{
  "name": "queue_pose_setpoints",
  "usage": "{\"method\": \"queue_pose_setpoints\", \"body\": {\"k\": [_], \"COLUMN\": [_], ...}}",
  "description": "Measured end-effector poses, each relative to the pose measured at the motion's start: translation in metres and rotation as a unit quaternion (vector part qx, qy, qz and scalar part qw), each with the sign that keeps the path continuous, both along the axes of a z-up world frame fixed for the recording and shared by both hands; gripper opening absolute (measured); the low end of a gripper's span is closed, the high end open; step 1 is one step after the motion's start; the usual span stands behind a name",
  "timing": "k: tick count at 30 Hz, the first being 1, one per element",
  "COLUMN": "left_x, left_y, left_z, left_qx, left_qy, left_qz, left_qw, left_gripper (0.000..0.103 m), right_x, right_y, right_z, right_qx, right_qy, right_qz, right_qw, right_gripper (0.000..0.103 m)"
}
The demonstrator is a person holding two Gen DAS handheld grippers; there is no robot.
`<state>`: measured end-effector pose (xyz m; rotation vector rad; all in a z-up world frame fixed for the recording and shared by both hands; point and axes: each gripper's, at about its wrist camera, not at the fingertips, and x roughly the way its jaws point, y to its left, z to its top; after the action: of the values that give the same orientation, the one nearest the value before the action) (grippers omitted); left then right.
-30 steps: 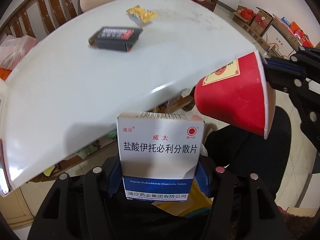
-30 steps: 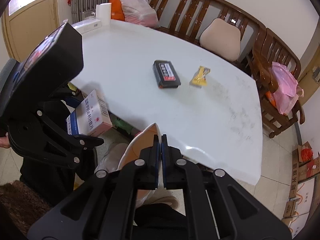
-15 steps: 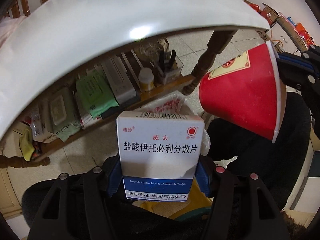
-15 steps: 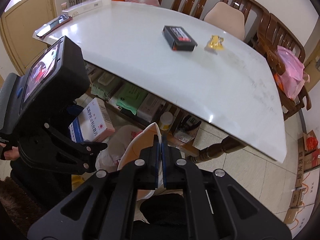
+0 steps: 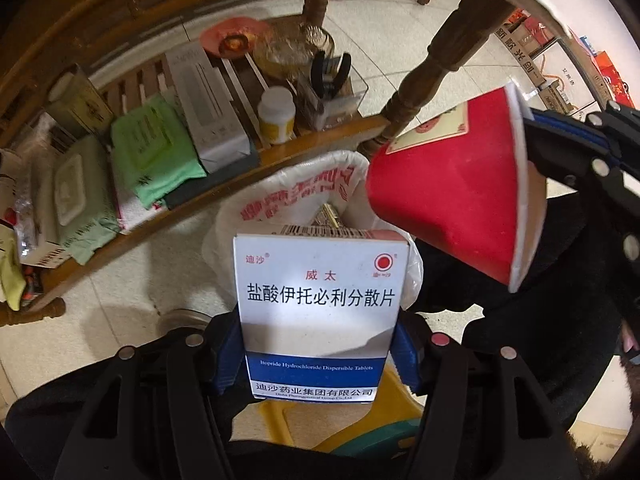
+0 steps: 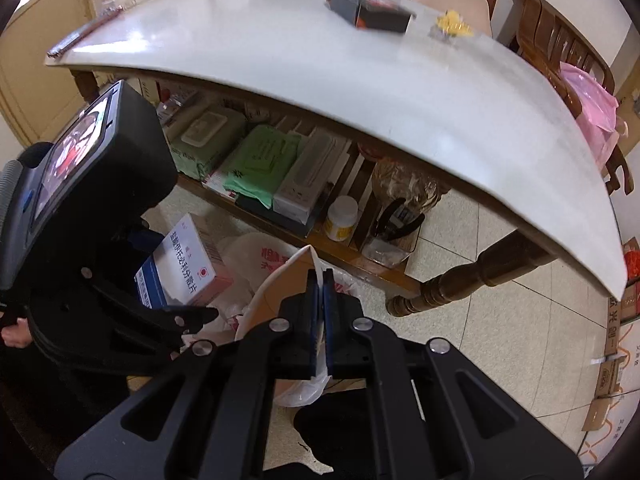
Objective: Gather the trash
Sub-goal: 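Carry the white box and red cup with both tools over the trash bag, then open both tools to drop the white box and red cup into the bag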
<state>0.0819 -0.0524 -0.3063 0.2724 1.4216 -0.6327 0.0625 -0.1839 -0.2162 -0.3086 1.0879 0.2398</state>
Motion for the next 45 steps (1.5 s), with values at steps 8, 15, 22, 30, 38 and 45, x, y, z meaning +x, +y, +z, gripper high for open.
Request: {"method": "queue_pose_setpoints", "body": {"k": [8, 15, 22, 30, 38, 45], "left_x": [0.015, 0.022, 0.031, 0.035, 0.039, 0.042], "left_y": [-0.012, -0.015, -0.011, -0.015, -0.022, -0.019], "left_z": [-0.041, -0.078, -0.104, -0.129, -0.153, -0.165], "left_qx": [0.014, 0.011, 0.015, 0.033, 0.044, 0.046], "left_qy": [0.016, 0.063, 0.089, 0.109, 0.134, 0.154], "left_qz": [0.002, 0.005, 0.02, 0.016, 0.012, 0.023], "left_qw": [0.9998, 0.998, 0.9957, 0.9934, 0.99, 0.9868], "left_gripper": [0.06, 0.06, 0.06, 0.06, 0.06, 0.06], "right_x": [0.015, 0.025, 0.032, 0.044, 0.055, 0.057], "right_y": [-0.006, -0.005, -0.004, -0.007, -0.012, -0.012], "right_z": [-0.047, -0.075, -0.097, -0.13, -0.153, -0.165], "right_qx": [-0.004, -0.011, -0.012, -0.007, -0.007, -0.004], "right_qy": [0.031, 0.047, 0.071, 0.105, 0.131, 0.145], "right_qz": [-0.024, -0.029, -0.032, -0.041, -0.049, -0.05], "right_qw": [0.999, 0.998, 0.997, 0.994, 0.99, 0.988], "right_gripper": [0.004, 0.004, 0.004, 0.004, 0.004, 0.004]}}
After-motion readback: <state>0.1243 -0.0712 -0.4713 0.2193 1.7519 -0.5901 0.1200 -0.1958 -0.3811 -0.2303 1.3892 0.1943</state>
